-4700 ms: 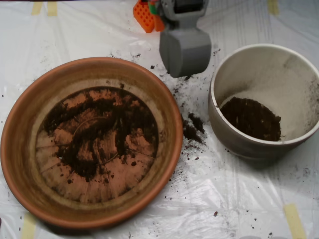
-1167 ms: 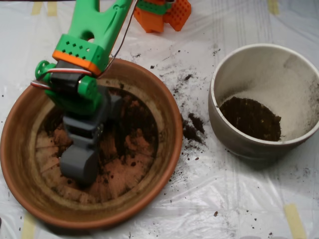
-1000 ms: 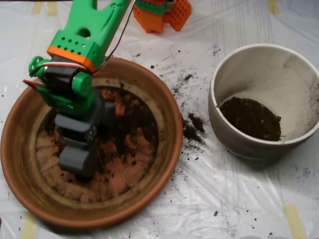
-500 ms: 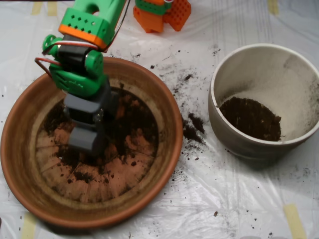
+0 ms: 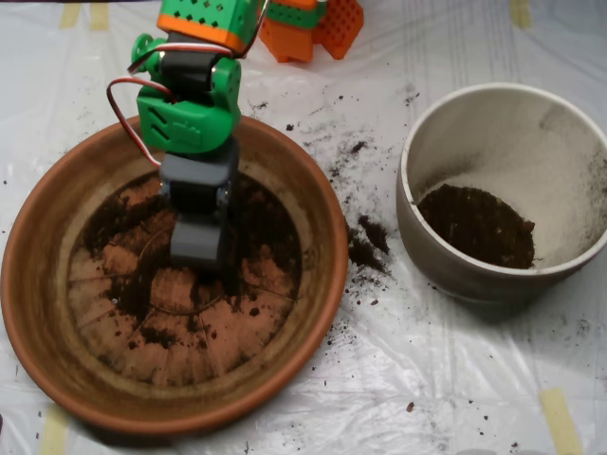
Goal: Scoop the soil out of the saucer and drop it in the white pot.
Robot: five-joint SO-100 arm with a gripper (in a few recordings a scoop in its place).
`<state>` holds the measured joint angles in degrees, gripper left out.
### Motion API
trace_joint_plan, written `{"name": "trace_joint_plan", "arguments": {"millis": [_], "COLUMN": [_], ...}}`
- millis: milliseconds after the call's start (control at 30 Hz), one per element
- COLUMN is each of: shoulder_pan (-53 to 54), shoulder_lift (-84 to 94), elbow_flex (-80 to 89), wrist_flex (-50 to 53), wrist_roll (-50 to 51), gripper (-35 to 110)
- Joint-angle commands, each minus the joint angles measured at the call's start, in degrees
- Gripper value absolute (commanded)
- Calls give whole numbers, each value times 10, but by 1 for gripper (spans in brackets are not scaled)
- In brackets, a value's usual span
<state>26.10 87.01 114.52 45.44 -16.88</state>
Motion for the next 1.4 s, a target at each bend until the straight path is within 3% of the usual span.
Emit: {"name": "trace_joint_plan", "arguments": {"millis": [0,267,400,533,867,1367], "shoulder_pan": [18,18,27,24,-96,-329], "shoulder_lift": [56,143,256,313,543,459], "elbow_flex": [41,121,185,191,148,-183], "wrist_flex": [-31,-107,-173,-170,-10,208], "wrist_roll": [-30,-31,5,57,98,76], "gripper": [4,-1,-1,-1,-1,-1]}}
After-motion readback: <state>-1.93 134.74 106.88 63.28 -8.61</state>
